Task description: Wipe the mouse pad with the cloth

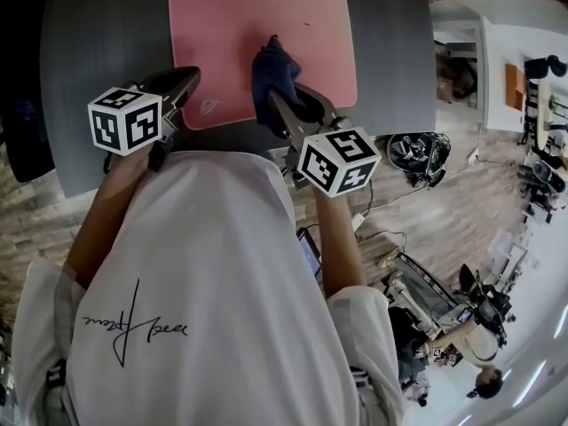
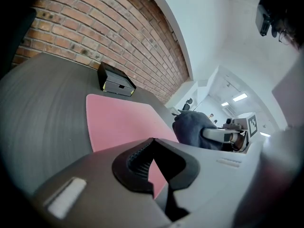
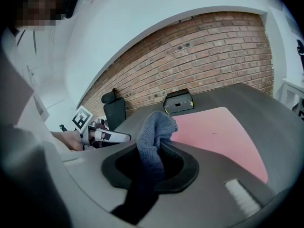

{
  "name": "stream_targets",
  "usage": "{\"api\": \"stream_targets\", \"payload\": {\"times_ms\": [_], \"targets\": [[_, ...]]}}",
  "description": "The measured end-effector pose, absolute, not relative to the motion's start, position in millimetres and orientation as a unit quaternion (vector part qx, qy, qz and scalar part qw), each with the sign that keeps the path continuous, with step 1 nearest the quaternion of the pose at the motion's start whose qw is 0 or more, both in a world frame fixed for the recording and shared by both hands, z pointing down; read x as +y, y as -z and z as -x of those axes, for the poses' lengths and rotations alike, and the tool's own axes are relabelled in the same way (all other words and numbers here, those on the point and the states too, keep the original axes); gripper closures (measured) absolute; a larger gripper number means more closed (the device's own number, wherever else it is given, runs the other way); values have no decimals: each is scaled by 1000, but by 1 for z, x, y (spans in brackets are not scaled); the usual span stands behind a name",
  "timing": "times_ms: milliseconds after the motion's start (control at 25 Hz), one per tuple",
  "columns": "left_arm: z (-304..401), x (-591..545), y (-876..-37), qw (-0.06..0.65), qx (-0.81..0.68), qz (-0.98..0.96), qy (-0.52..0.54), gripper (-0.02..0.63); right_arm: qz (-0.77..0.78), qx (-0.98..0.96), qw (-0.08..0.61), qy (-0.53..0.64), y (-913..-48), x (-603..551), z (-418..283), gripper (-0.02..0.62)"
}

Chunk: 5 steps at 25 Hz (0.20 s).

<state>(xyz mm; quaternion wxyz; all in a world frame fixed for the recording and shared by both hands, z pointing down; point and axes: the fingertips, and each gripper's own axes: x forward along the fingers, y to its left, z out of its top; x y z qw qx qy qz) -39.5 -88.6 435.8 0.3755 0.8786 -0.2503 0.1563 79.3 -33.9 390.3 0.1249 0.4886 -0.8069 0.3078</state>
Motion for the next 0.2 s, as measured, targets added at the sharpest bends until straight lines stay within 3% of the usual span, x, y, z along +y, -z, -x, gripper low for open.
{"api": "stream_targets", "payload": {"times_ms": [200], "targets": [[34,-83,-421,356,-244,-889,-153,594,-497,-812,98,-290,-371,-24,-91,521]]}}
